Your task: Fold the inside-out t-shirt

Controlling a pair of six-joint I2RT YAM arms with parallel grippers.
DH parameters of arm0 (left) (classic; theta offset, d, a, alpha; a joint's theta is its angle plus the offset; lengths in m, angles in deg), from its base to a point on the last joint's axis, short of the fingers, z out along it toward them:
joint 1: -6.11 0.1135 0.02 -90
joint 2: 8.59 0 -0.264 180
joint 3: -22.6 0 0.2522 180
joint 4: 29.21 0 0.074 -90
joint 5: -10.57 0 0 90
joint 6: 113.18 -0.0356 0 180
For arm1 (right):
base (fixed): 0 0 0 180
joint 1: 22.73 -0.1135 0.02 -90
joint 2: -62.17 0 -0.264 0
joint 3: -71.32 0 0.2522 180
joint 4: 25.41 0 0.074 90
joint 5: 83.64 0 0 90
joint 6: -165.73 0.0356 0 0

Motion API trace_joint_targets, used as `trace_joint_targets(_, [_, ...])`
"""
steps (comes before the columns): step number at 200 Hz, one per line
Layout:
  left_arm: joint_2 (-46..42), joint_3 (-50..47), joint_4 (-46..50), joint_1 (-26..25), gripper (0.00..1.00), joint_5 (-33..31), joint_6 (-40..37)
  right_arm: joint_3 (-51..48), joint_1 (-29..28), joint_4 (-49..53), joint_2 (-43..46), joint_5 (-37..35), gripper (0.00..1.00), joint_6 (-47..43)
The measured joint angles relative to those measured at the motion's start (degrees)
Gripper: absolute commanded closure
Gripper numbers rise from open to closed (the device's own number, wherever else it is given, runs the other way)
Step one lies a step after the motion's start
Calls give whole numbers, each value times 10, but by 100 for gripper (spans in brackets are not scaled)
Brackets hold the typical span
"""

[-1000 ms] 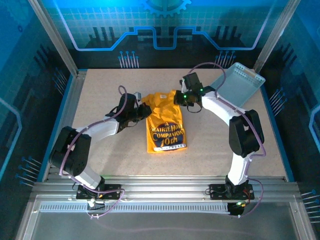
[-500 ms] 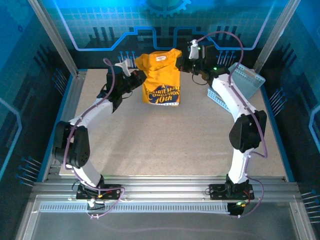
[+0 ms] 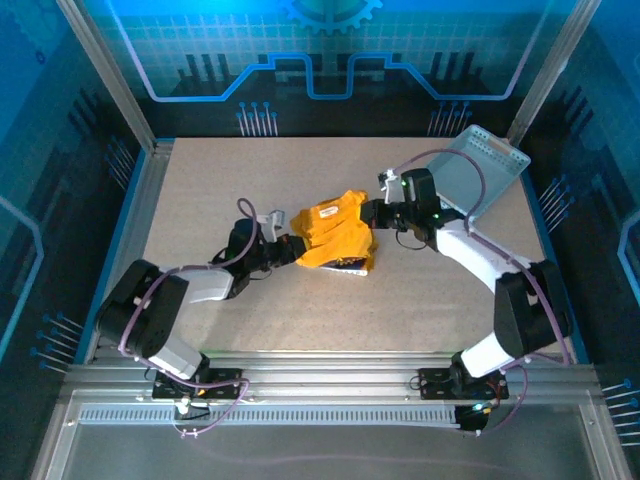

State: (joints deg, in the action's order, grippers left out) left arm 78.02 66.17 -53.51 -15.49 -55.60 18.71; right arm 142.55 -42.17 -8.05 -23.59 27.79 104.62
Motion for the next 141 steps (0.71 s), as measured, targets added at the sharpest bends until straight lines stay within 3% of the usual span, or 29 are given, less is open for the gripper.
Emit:
trace_joint_targets(38, [-60, 24, 21, 2, 100, -14, 1, 17, 0, 5, 15, -14, 100, 2])
trace_joint_targets(83, [-68, 112, 165, 7, 100, -64, -5, 105, 0, 63, -40, -44, 100, 5])
trace_joint_targets(141, [61, 269, 329, 41, 94, -116, -15, 299, 0, 139, -237, -56, 100, -4])
